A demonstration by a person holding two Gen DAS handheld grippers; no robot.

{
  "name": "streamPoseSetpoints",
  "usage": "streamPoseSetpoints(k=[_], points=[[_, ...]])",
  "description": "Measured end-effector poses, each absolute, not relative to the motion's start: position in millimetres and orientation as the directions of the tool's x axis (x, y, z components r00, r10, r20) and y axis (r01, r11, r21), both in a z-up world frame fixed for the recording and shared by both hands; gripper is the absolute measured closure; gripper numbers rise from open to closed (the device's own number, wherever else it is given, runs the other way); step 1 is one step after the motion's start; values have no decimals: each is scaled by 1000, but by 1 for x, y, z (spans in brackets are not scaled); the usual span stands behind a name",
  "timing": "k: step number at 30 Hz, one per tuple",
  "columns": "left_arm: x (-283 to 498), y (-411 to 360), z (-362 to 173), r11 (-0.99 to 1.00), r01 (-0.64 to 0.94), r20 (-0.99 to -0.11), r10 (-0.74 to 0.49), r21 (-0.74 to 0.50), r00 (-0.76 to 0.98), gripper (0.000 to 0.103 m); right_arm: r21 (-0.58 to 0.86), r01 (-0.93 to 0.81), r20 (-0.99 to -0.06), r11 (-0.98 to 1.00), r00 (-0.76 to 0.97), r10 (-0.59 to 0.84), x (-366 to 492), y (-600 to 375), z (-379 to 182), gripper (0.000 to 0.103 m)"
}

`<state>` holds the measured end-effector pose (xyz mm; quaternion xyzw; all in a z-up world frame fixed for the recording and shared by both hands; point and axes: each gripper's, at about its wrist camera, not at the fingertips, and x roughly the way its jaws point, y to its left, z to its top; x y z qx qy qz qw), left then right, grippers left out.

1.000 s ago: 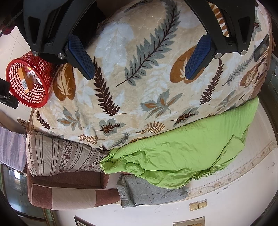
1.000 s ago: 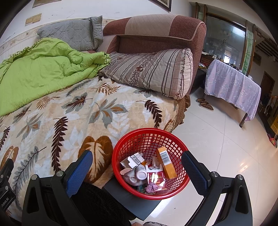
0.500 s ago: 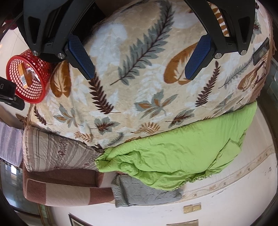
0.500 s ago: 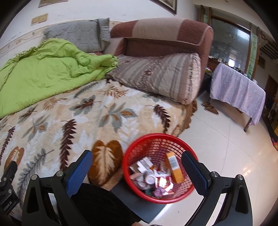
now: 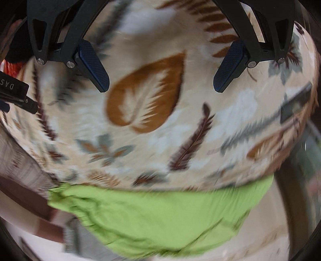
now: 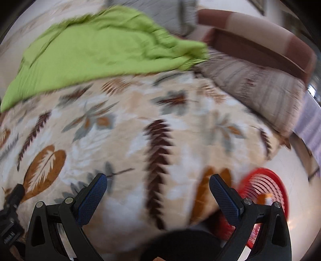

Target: Collect trash

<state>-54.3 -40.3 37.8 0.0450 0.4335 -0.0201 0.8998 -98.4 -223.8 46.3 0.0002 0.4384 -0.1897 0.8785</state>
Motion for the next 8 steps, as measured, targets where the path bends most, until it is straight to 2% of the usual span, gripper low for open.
streamPoseSetpoints(k=[5, 8], points=[[-3, -25, 1, 1000, -6, -844, 8, 6, 537, 0, -132, 307, -852, 943, 450, -266, -33, -214, 3, 0], [28, -31, -13, 998, -38, -841, 57, 44, 538, 0, -168, 328, -870, 930, 395, -296, 12, -214, -23, 0]])
